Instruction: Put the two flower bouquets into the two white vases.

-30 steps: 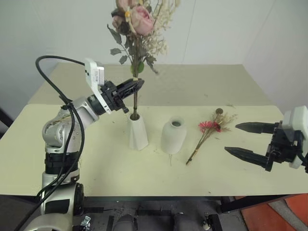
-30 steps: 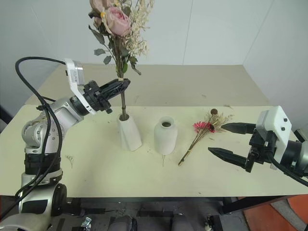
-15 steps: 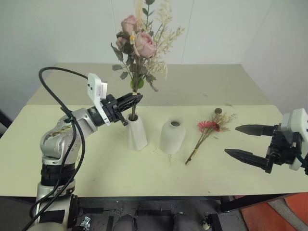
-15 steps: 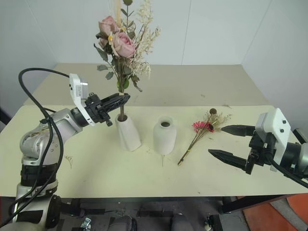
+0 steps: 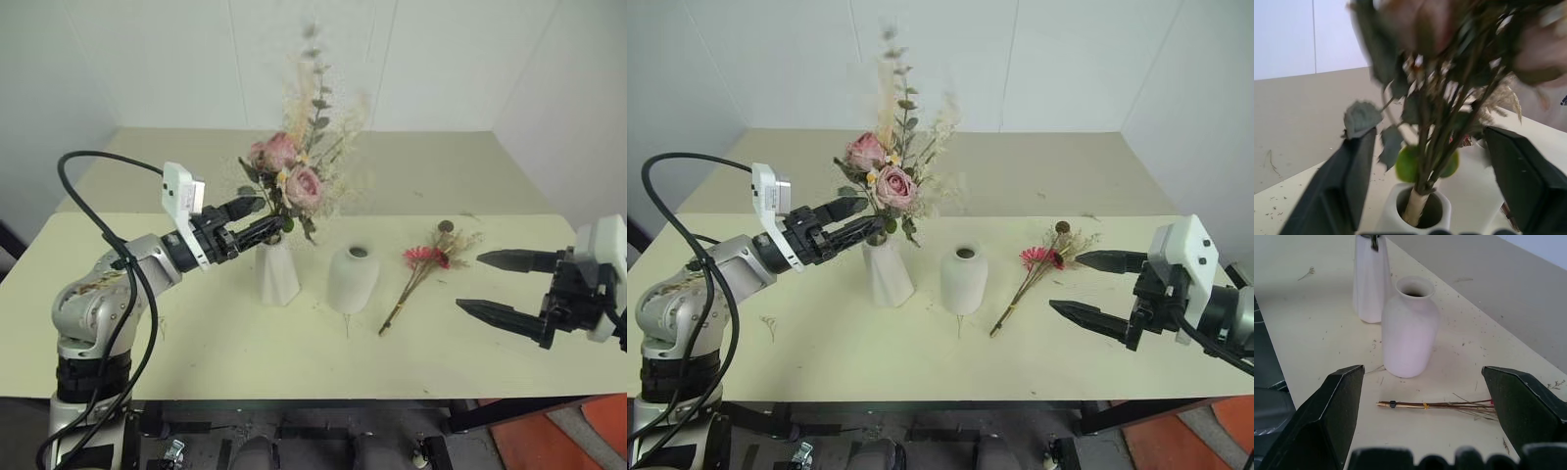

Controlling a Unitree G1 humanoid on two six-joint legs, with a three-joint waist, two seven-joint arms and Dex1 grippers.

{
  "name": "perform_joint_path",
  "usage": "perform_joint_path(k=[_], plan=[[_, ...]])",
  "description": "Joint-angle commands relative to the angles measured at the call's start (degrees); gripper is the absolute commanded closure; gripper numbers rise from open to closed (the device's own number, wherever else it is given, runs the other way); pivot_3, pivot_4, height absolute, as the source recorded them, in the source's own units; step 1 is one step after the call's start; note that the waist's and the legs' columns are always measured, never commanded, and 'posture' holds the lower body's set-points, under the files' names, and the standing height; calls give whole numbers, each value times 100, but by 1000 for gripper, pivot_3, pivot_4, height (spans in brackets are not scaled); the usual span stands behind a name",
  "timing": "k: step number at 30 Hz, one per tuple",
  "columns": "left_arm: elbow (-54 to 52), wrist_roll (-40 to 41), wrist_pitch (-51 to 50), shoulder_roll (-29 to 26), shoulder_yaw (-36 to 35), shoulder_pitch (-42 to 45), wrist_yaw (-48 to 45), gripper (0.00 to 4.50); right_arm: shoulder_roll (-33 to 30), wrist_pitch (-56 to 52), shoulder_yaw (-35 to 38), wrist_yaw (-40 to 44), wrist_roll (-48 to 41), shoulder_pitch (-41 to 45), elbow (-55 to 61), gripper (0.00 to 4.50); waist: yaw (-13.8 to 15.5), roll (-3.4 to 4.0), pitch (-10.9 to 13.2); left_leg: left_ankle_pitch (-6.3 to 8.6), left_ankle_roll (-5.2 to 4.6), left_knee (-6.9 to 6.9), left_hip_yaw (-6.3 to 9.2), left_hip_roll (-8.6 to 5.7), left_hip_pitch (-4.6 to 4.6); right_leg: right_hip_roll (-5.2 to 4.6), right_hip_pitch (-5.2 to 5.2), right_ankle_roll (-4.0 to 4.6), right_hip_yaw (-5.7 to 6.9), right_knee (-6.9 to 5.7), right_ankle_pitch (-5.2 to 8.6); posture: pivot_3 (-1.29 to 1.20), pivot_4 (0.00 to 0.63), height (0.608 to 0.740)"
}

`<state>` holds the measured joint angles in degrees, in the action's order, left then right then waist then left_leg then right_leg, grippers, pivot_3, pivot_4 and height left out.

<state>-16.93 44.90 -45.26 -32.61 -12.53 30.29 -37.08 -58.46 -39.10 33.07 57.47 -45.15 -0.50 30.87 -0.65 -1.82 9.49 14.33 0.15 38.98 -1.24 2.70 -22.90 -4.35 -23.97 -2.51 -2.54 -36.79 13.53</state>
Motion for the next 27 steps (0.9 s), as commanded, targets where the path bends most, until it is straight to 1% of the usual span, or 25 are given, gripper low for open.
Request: perform_joint_path(k=[1, 3, 8, 11, 14, 18, 20, 23, 25, 27], plan=[[-295, 151, -10, -136, -188, -60, 32, 54, -87, 133, 65, 42, 20, 104, 11, 0, -1, 0, 0, 0, 0, 0, 0, 0, 0, 0, 0, 0, 0, 0, 0, 0, 150, 740], [-383, 206, -46, -249, -245, -162, 9, 54, -86, 137, 53, 40, 27, 103, 19, 0, -1, 0, 0, 0, 0, 0, 0, 0, 0, 0, 0, 0, 0, 0, 0, 0, 150, 740], [-760, 497, -193, -794, -650, -772, -266, 54, -97, 112, 87, 57, 41, 40, 32, 0, -25, 0, 0, 0, 0, -2, -1, 3, 2, 2, -4, 0, -3, -3, 0, 0, 150, 740], [-980, 602, 60, -1186, -1088, -1316, -772, 54, -169, -39, -4, -32, 82, 9, 30, 0, -33, 1, 0, 0, 0, -2, -3, 3, 2, 2, -5, 1, -3, -2, 1, 0, 150, 740], [-1004, 869, 282, -1402, -1467, -1564, -1338, 54, -275, -283, -266, -198, 95, 27, 84, 0, 1, 0, 0, 0, 0, -2, -5, 4, 4, 1, -5, 3, -2, -3, 1, 0, 150, 740], [-962, 1002, 438, -1787, -1583, -1704, -2097, 54, -299, -870, -732, -623, -168, 347, 181, 0, 19, -1, 0, 0, 0, -1, -7, 5, 5, 1, -2, 5, 1, -2, 3, 0, 150, 740], [-938, 914, 563, -1989, -1527, -1778, -2419, 54, -342, -1418, -1065, -940, -387, 667, 190, 0, 9, -1, 0, 0, 0, -2, -10, 5, 3, 0, -6, 6, -1, -2, 3, 0, 150, 740], [-884, 848, 762, -2200, -1426, -1785, -2885, 54, -136, -2595, -1635, -1710, -810, 1486, -41, 0, -29, -1, 0, 0, 0, -3, -10, 7, 3, 2, -9, 9, -2, -4, 3, 0, 150, 740], [-844, 742, 928, -2230, -1281, -1685, -2999, 54, 309, -3624, -2003, -2357, -920, 2333, -548, 0, -51, -3, 0, 0, 0, -4, -11, 8, 5, 2, -9, 10, -4, -2, 3, 0, 150, 740], [-793, 754, 986, -2206, -1183, -1574, -3036, 54, 730, -4431, -2141, -2710, -966, 2998, -1085, 0, -48, -4, 1, 0, 0, -3, -11, 10, 4, 6, -9, 13, -6, -1, 2, 0, 150, 740]])
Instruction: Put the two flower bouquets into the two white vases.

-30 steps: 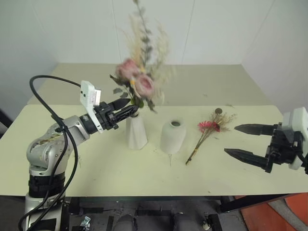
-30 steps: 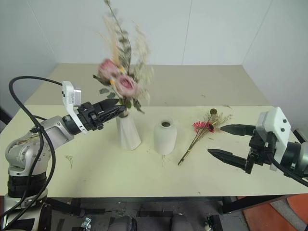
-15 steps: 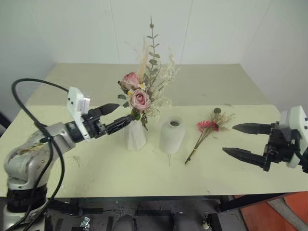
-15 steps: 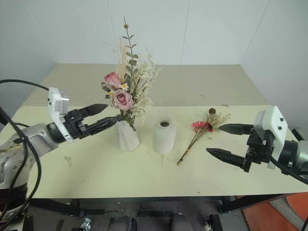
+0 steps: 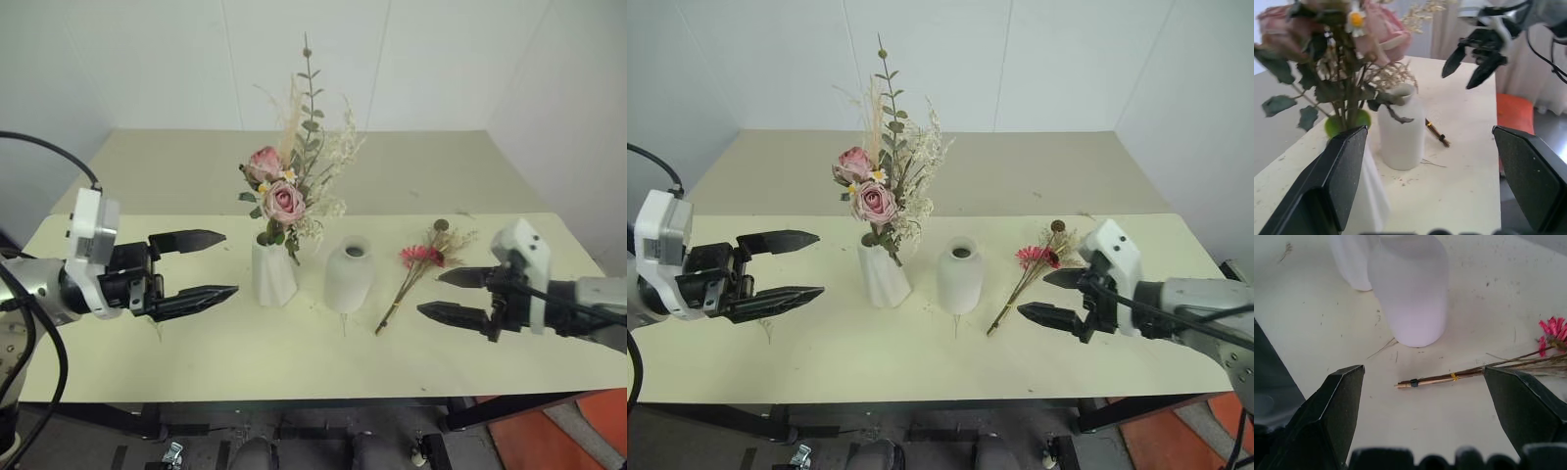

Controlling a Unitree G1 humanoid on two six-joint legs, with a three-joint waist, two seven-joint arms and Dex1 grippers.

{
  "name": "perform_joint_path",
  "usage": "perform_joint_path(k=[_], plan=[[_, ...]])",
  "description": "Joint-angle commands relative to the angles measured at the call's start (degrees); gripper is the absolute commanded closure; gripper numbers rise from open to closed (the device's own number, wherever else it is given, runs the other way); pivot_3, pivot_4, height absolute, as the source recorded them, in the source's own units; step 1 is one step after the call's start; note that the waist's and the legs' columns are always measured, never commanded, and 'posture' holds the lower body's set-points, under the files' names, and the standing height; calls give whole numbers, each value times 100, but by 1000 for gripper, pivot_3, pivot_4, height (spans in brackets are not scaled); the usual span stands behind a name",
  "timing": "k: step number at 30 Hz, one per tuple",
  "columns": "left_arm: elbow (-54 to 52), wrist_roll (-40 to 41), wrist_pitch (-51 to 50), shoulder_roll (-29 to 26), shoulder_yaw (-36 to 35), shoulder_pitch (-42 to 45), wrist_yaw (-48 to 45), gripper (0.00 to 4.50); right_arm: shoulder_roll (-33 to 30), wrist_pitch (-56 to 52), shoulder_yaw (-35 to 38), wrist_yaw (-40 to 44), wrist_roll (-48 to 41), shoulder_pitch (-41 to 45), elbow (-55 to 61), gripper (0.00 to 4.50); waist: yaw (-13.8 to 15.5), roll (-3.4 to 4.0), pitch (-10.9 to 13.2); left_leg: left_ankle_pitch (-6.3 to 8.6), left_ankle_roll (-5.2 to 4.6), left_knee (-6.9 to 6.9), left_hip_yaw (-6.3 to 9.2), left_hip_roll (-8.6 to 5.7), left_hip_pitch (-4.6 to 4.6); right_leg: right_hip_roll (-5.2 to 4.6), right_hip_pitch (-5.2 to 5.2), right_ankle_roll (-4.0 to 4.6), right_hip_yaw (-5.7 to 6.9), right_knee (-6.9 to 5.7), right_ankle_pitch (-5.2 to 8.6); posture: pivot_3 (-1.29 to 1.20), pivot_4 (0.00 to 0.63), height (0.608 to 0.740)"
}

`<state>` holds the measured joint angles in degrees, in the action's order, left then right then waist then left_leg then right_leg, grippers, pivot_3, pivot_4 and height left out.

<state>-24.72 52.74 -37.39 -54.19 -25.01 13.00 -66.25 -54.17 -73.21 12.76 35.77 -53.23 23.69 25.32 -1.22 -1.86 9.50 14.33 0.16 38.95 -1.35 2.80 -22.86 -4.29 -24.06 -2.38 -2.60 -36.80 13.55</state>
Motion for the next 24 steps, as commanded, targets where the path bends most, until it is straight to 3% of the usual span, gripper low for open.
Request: perform_joint_path(k=[1, 4, 11, 19, 24], plan=[[-3, -39, 234, -43, 113, 194, -153, 54, 490, -1423, -163, -670, -61, 892, -805, 0, 17, 0, 0, 0, 0, 0, 0, 0, -1, 0, -1, 1, -1, 0, 0, 0, 150, 740], [14, -55, 323, -38, 233, 282, -273, 54, 796, -1923, -474, -1205, 111, 1617, -1794, 0, 46, 1, 1, 0, -1, -3, 2, 0, -17, 2, -16, 1, 2, 2, 0, 0, 150, 740], [-14, -69, 447, -33, 277, 293, -422, 54, 1039, -1929, -1258, -2194, 290, 2665, -3571, 0, 36, 2, 1, 1, -2, -3, 0, -1, -38, -4, -26, -2, 9, 13, -1, 0, 150, 740], [-267, -39, 526, 41, 156, -16, -254, 54, 1661, -1919, -1407, -2384, 1156, 3119, -4271, 0, 4, 4, 2, 1, -2, -5, 0, 2, -36, 0, -31, -2, 6, 6, -1, 0, 150, 740], [-481, 40, 514, 81, 22, -257, -50, 0, 1919, -1632, -1464, -2153, 1597, 3129, -4280, 1561, 9, 5, 3, 1, -2, -4, 1, 2, -35, 0, -30, -2, 7, 5, -1, 0, 150, 740]])
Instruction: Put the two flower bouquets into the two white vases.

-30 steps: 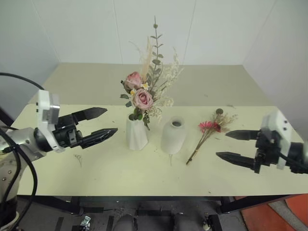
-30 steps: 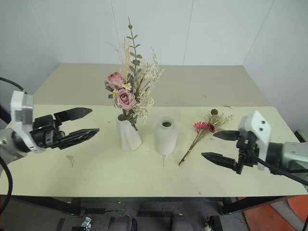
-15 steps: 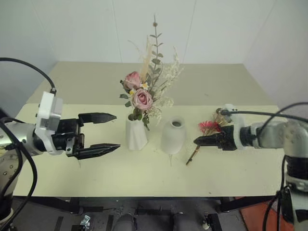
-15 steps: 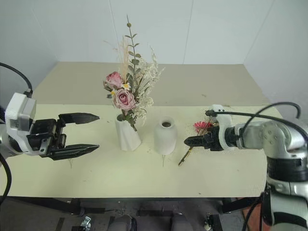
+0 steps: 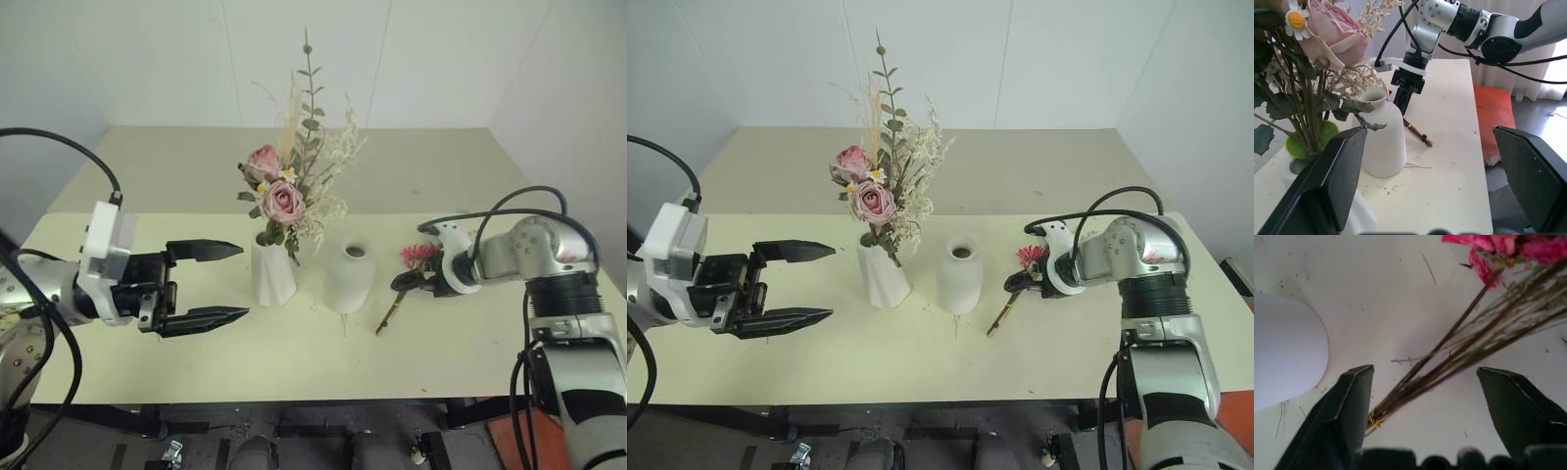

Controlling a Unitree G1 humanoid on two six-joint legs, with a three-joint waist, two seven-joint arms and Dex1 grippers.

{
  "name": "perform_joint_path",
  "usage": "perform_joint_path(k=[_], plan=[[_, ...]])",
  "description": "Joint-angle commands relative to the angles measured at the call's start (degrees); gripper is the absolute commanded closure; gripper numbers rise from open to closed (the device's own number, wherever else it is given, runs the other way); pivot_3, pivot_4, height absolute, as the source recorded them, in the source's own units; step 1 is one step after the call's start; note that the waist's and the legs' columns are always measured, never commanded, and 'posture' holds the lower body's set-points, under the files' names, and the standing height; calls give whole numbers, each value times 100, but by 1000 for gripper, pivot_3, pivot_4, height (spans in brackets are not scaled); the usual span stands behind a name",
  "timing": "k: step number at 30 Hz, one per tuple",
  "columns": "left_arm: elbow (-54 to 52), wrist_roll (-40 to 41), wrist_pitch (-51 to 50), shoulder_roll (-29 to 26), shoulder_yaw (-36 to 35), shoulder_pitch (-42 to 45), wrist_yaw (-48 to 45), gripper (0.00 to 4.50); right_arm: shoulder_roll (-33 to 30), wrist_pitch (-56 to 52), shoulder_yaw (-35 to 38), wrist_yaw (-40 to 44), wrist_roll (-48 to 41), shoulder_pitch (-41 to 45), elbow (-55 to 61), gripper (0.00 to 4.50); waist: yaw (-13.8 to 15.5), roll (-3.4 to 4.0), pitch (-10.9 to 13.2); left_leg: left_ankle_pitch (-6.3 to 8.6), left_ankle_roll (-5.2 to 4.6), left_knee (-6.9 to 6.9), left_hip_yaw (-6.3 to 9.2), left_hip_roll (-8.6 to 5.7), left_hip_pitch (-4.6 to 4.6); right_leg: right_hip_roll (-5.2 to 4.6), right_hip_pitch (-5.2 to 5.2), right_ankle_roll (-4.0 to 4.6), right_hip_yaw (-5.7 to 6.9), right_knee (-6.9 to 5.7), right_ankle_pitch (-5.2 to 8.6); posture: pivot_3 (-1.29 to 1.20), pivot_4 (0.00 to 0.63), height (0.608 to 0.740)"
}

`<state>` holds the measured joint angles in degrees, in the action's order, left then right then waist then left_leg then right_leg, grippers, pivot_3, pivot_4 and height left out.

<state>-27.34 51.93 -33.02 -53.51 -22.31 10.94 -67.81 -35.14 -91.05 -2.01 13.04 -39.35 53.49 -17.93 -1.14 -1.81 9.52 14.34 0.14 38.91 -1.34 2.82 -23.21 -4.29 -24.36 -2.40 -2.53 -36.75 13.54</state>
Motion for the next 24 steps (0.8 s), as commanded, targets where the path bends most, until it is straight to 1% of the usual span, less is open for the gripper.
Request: perform_joint_path(k=[1, 2, 7, 9, 13, 16, 18, 22, 24], plan=[[-243, 135, 76, 12, -260, -74, 131, 0, 39, 173, 20, 170, 283, 149, 36, 1849, 5, 1, 1, 0, 0, 0, 0, 0, -1, 0, -1, 0, 0, 0, 0, 0, 150, 740], [-266, 152, 71, 12, -271, -96, 158, 0, 69, 216, 60, 196, 356, 136, 5, 2258, 13, 1, 1, 0, 0, 0, 0, 0, -1, 0, -1, 0, 0, 0, 0, 0, 150, 740], [-305, 196, 55, 4, -281, -144, 206, 0, 185, 302, 339, 235, 673, 62, -96, 3959, 12, 1, 1, 0, 0, 0, 0, 0, 1, 0, 1, 0, 1, 0, 0, 0, 150, 740], [-304, 222, 53, -7, -266, -151, 209, 0, 220, 291, 535, 178, 771, 41, -120, 4481, 16, 1, 1, 0, 0, 0, 0, 0, 1, 0, 1, 0, 1, 0, 0, 0, 150, 740], [-275, 252, 57, -1, -173, -128, 197, 0, 303, 220, 1091, -45, 992, -40, -81, 4481, 17, 1, 1, 0, 0, 0, 0, 0, 1, 0, 2, 0, 2, 1, 0, 0, 150, 740], [-237, 262, 56, 9, -95, -71, 195, 0, 403, 177, 1605, -270, 1151, -155, 165, 4481, 25, 1, 1, 0, 0, -1, 0, 0, 1, 0, 2, 0, 2, 2, 0, 0, 150, 740], [-195, 261, 58, 7, -37, -26, 167, 0, 425, 247, 1980, -365, 1201, -307, 524, 4481, 27, 1, 1, 0, 0, -1, 0, 0, 0, 0, 2, 0, 2, 3, 0, 0, 150, 740], [-86, 291, 21, 4, 106, 144, 131, 0, 337, 1205, 2510, 91, 887, -1011, 2113, 4481, 41, 4, 3, 0, 0, -2, 2, 0, 0, 0, 2, -1, 4, 2, 0, 0, 150, 740], [-36, 298, 18, -13, 141, 189, 87, 0, 407, 1588, 2661, 234, 794, -1212, 2620, 4481, 29, 6, 4, 0, 0, -2, 2, 0, -2, 0, 1, -2, 4, 2, 0, 0, 150, 740]])
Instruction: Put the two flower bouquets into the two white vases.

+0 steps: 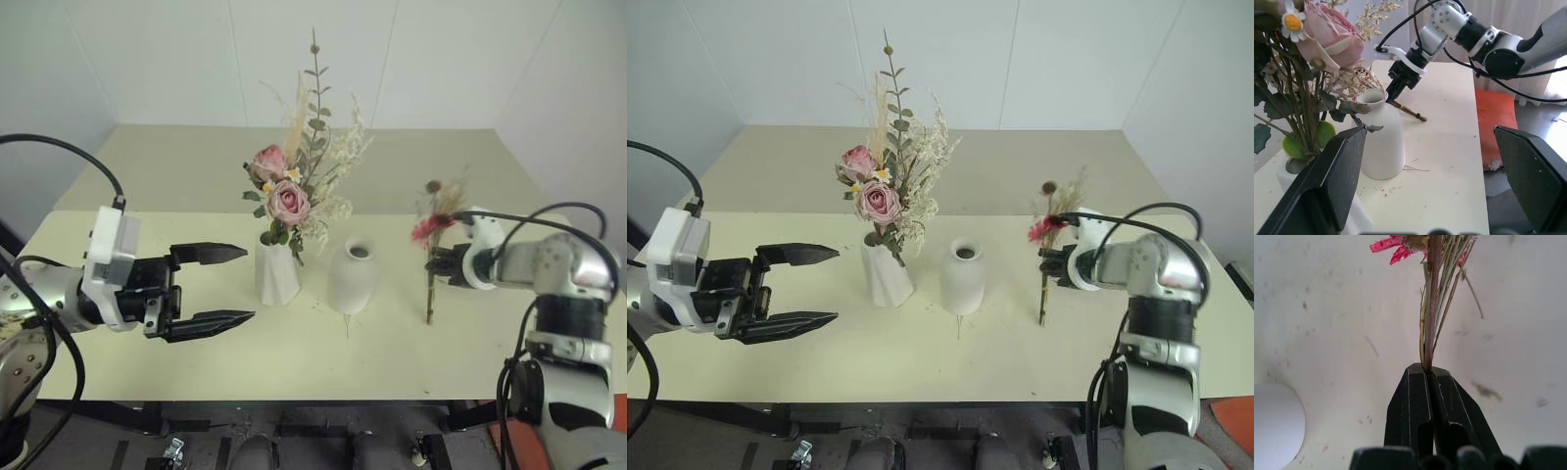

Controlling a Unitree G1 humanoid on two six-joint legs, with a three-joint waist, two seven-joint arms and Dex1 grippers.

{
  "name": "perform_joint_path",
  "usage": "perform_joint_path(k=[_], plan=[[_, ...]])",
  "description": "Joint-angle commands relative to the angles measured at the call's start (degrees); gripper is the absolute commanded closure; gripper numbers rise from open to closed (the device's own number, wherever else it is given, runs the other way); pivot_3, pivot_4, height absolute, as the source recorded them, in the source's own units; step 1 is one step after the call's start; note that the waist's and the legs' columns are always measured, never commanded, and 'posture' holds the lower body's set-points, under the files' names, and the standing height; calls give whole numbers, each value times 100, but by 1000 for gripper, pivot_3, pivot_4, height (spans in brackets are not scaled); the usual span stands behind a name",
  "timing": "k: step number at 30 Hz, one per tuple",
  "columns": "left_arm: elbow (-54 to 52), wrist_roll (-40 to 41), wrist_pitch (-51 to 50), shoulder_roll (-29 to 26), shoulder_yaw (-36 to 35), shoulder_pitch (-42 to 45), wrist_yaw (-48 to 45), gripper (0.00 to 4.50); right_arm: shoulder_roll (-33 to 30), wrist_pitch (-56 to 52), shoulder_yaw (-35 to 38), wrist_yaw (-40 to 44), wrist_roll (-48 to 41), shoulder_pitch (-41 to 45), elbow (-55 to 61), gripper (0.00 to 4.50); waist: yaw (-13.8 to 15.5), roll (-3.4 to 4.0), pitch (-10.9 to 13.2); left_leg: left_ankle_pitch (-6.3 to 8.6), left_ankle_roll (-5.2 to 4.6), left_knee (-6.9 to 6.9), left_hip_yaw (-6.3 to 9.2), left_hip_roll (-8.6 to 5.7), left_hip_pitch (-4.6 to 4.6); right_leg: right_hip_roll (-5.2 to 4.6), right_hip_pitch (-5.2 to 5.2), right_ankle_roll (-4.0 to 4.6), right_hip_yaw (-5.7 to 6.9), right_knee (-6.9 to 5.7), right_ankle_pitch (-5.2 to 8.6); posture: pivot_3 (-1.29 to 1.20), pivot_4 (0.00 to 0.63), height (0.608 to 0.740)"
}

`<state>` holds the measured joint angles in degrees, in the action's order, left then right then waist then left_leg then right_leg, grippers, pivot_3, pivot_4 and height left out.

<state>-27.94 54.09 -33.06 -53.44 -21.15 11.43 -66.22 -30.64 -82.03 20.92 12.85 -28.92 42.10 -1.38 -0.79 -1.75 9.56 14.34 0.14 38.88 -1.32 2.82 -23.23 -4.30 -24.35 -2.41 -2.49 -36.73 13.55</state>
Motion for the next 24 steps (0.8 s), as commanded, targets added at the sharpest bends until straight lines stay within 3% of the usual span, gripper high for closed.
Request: perform_joint_path(k=[1, 4, 10, 24], plan=[[43, 89, 13, -23, 49, 167, -87, 0, 87, 937, 560, 258, -330, -132, 1195, 4481, -29, 1, 0, 0, 0, 0, 0, 0, 1, 0, 1, 0, -1, -1, 0, 0, 150, 740], [101, 84, -15, -1, 174, 260, -122, 0, 111, 1637, 668, 586, -547, -267, 1954, 4481, -83, 2, 1, 0, 0, -1, 0, 2, 9, 4, 2, 0, -5, -6, 0, 0, 150, 740], [157, 44, -20, 3, 242, 277, -101, 0, 245, 2675, 128, 878, -641, -155, 2901, 4481, -159, 2, 1, 0, 0, -3, 1, 2, 9, 3, 4, 0, -4, -4, 0, 0, 150, 740], [39, 113, -58, 16, 153, 206, 42, 0, 1094, 3058, -751, 586, -1076, -134, 3192, 4481, -142, 3, 1, 0, 0, -3, 2, 3, 10, 2, 3, 1, -2, -8, 0, 0, 150, 740]])
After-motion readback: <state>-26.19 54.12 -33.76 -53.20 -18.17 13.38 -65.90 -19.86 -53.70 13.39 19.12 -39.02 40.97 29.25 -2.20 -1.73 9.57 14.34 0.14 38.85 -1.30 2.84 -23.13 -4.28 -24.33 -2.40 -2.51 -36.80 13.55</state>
